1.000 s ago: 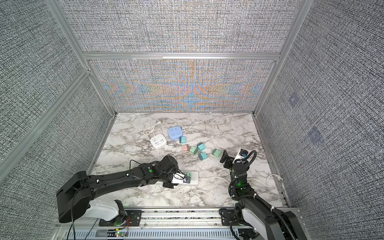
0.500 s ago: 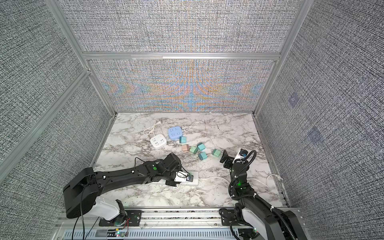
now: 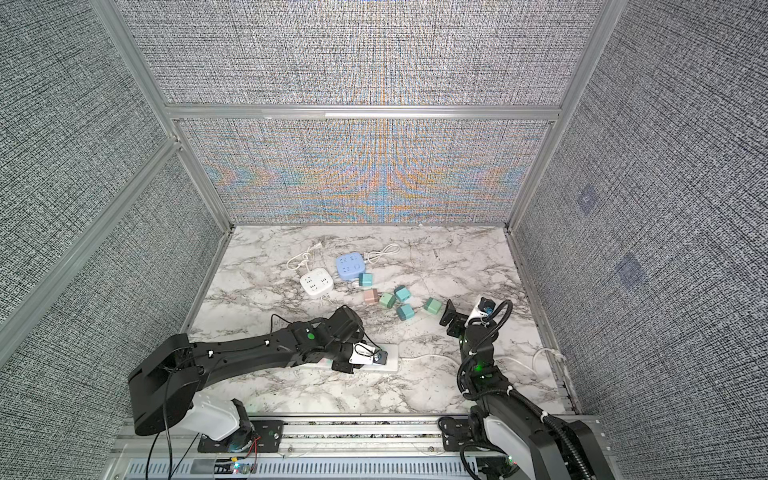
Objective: Insert the plug
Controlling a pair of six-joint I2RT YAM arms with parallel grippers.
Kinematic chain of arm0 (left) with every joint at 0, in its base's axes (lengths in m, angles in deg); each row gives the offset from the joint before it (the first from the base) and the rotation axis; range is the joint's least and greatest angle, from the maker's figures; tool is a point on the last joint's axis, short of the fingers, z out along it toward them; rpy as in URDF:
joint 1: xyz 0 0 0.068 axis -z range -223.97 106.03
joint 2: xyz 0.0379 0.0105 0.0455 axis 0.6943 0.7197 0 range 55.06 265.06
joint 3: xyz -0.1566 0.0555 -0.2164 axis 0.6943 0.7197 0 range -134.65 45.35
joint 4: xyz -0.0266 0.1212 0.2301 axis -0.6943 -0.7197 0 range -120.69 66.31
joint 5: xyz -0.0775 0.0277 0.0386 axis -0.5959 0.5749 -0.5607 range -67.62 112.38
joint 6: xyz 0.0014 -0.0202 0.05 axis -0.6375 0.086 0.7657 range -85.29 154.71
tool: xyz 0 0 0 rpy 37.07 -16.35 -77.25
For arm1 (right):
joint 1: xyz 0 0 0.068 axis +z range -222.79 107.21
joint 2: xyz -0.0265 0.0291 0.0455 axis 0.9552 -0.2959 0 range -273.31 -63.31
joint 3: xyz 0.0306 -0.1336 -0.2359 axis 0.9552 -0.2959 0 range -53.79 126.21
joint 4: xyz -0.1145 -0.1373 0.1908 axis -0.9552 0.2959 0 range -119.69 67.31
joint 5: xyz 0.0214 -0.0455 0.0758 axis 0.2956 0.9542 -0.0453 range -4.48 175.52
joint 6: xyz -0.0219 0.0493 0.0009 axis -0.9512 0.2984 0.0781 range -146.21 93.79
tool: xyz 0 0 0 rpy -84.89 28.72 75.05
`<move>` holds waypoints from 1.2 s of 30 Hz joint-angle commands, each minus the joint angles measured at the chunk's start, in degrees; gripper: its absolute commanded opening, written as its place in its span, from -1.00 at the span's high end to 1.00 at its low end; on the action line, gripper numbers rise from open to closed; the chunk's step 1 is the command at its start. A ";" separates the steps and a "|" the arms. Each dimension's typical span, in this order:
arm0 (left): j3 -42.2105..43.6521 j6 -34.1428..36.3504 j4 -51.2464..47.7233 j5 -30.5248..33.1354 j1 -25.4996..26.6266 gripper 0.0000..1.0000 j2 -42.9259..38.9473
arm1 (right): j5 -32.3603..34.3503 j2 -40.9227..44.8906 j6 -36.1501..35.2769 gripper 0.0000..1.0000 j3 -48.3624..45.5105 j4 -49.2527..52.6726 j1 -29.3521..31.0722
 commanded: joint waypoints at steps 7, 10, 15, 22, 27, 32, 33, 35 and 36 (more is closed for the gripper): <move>5.29 -1.26 6.61 -6.46 -2.85 1.00 -6.74 | -0.07 -0.03 0.12 -0.99 0.58 -0.90 -0.04; 4.44 -0.92 5.72 -8.03 -3.95 1.00 -6.17 | -0.11 -0.03 0.13 -0.99 0.56 -0.88 -0.03; 3.19 -0.84 5.27 -9.95 -4.68 1.00 -4.29 | -0.10 -0.23 0.19 -0.99 0.60 -0.95 -0.04; 2.05 -0.76 3.39 -10.64 -4.83 1.00 -2.23 | -0.13 -0.56 0.11 -0.99 0.78 -1.05 0.02; 1.61 -0.89 2.14 -10.82 -4.84 1.00 -1.63 | -0.28 -0.65 0.04 -0.99 0.83 -1.01 0.01; 1.01 -1.02 1.70 -10.61 -4.80 1.00 -0.35 | -0.37 -0.52 0.06 -0.99 0.76 -1.01 -0.04; 0.89 -1.00 1.77 -10.49 -4.84 1.00 -0.03 | -0.36 -0.50 0.03 -0.99 0.75 -1.02 0.02; 0.72 -1.02 1.71 -10.59 -4.89 1.00 0.58 | -0.37 -0.47 0.06 -0.99 0.74 -1.01 0.00; 0.48 -1.02 1.57 -10.49 -4.92 1.00 0.91 | -0.38 -0.60 0.04 -0.99 0.74 -1.02 -0.03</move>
